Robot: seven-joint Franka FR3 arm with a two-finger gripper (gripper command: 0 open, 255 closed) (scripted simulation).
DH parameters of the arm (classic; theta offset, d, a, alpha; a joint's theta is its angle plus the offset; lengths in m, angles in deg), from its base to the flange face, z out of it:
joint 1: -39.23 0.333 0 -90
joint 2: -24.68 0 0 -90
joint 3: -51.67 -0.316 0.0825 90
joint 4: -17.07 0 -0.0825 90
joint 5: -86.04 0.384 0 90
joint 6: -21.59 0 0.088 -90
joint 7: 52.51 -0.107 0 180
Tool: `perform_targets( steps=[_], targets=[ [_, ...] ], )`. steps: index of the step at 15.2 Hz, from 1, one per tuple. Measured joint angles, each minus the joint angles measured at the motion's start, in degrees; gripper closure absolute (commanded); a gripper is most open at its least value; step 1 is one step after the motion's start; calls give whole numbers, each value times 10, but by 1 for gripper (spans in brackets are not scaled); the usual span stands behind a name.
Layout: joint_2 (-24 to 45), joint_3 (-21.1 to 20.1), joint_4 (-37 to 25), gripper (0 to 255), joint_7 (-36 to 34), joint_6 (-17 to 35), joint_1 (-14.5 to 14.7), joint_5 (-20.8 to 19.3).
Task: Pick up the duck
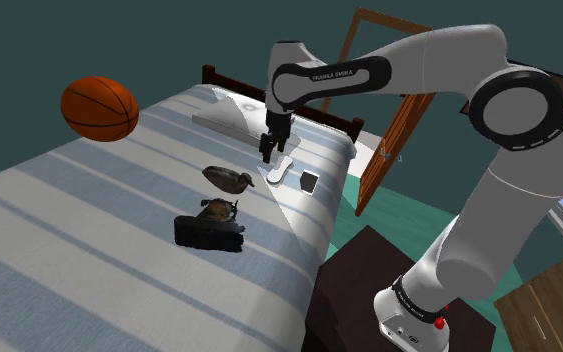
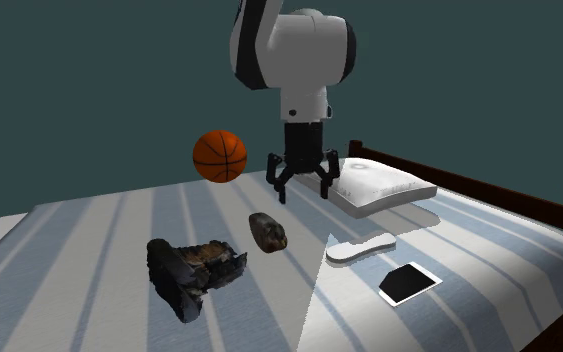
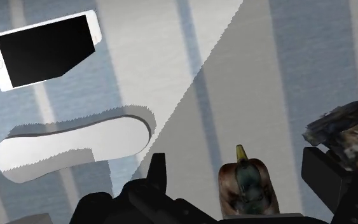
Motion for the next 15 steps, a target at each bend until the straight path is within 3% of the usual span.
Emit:
perform_targets(
  steps=[9,13,15],
  targets=[
    [208,-16,-213,0,12,-24,29,-17],
    [323,-20,-359,0,23,-63,46,-26],
    [394,-22,-463,0,26,-99,60,-31]
  ],
)
